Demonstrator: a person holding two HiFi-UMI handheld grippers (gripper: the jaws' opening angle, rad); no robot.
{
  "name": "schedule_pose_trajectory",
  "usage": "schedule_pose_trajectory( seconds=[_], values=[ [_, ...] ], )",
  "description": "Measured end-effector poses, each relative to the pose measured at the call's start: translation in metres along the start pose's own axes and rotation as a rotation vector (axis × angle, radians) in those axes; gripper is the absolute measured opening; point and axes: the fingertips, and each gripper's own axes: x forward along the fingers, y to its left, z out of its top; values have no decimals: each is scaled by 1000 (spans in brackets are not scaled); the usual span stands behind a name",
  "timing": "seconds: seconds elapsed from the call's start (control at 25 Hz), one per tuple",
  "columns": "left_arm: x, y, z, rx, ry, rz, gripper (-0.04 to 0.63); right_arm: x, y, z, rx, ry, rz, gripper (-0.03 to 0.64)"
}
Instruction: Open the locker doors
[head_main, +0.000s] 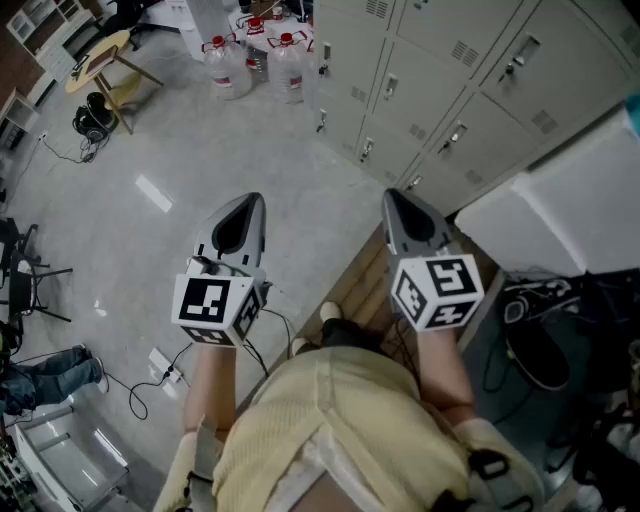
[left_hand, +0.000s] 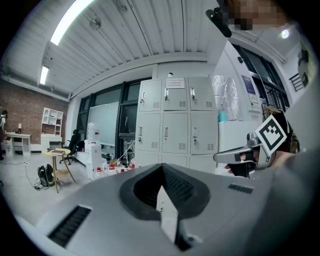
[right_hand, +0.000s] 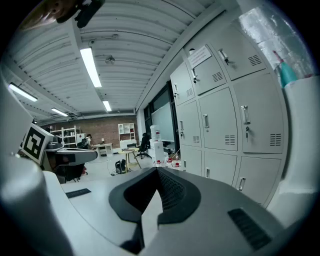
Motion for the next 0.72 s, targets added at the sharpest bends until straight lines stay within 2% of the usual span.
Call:
schedule_pose_trajectory(
  seconds=[0.2, 0.36, 0.72],
  values=[
    [20, -5, 0, -27, -5, -4, 2, 15, -22, -4, 12, 11, 0, 3],
    [35, -6, -10, -25, 22, 5, 2, 28, -35, -9, 21, 20, 16, 3],
    [50, 15, -25, -70, 51, 45, 2, 59, -34, -15, -29, 45, 37, 3]
  ],
)
